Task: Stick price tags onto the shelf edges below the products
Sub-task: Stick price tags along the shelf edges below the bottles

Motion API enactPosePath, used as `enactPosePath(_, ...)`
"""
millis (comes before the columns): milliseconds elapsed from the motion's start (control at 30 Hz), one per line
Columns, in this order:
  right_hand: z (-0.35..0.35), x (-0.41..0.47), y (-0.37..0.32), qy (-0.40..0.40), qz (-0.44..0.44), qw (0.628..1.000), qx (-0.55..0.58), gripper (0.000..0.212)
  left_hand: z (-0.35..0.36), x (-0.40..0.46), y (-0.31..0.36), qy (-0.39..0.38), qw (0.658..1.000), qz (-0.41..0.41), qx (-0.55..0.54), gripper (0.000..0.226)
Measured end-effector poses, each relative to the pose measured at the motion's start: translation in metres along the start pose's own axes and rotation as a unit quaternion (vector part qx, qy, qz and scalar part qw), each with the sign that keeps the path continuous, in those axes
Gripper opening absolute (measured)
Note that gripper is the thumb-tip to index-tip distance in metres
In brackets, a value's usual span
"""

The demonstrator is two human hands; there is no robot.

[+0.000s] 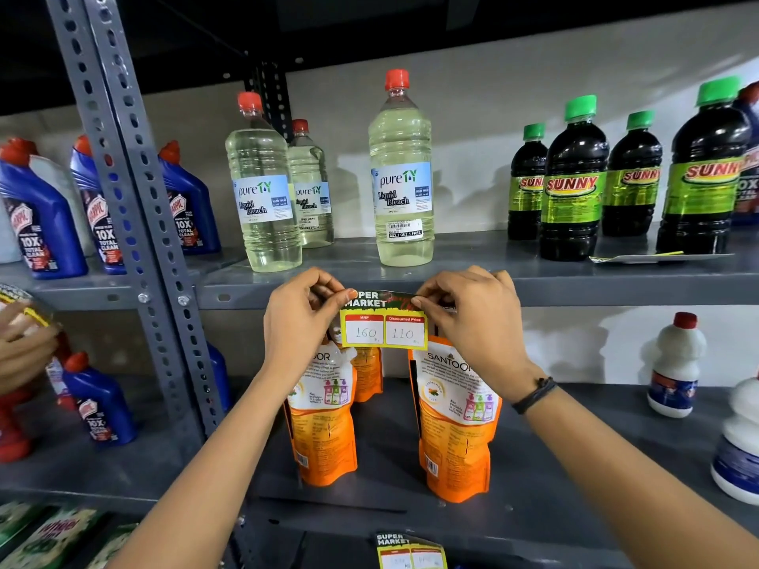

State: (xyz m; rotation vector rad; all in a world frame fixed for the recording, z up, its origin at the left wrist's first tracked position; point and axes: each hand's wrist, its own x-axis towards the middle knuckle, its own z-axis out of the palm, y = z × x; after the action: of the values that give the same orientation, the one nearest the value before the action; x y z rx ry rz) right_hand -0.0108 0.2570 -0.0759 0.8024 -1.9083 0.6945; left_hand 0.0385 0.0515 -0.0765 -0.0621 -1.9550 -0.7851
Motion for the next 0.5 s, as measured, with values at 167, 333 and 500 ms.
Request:
enactPosePath(167, 0.0003, 0.0071, -0.0023, 0.003, 0.007, 1.000, -0.019, 0.010, 0.0036, 0.0067, 0.0002, 0.007, 1.000, -0.008, 0.002, 0.012)
enactPosePath(333, 0.0012, 0.0095, -0.0042, 0.009, 0.008, 1.000, -0.027, 0.010, 0.0054, 0.0072, 0.0008, 0.022, 0.999, 0.021, 0.038, 0.014)
enactPosePath(500, 0.0009, 0.0085, -0.0037, 0.007, 0.013, 0.999, -0.029, 0.010, 0.0101, 0.0042, 0.0094, 0.042, 0.992, 0.061, 0.101, 0.017)
